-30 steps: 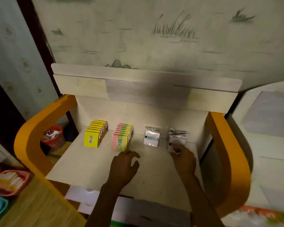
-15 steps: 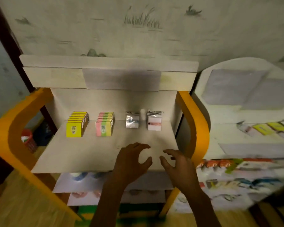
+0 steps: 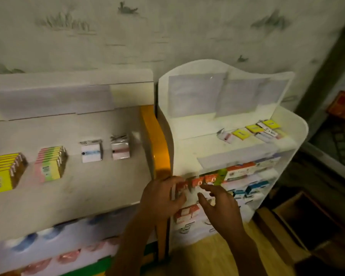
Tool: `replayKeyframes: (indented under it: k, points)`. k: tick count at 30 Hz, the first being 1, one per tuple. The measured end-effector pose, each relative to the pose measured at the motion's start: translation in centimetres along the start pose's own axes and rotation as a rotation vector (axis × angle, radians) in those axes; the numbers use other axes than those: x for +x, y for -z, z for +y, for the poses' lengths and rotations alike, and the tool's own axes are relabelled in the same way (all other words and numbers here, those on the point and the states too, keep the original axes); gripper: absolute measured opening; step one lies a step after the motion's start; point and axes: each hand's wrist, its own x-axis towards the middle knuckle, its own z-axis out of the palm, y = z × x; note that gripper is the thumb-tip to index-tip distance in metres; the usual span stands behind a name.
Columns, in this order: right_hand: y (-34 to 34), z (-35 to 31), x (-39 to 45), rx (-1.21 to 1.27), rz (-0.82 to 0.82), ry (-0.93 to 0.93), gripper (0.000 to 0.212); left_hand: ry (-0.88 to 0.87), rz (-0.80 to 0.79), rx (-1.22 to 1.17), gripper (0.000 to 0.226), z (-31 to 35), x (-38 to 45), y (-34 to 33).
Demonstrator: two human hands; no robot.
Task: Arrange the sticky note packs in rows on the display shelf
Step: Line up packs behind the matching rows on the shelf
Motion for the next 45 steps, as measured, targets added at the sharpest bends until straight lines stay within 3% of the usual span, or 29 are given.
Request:
replayKeyframes:
  k: [11,19,45]
  points:
    - [11.7,16.0,7.5,0.033,-0.003,-0.019,0.028,0.088,0.036,0.075,0.04,11.8,10.4,-13.5]
    - [16.5,24.7,12.3,0.101,-0.033,-0.068,0.026,0.219,0.037,0.032,0.041,16.2,16.4,-19.6]
    - [15.1,39.4,42.0,-0.009,-0.191,-0.087,0.025,0.535,0.036,0.071,0.053,12.4,44.2,-34.6]
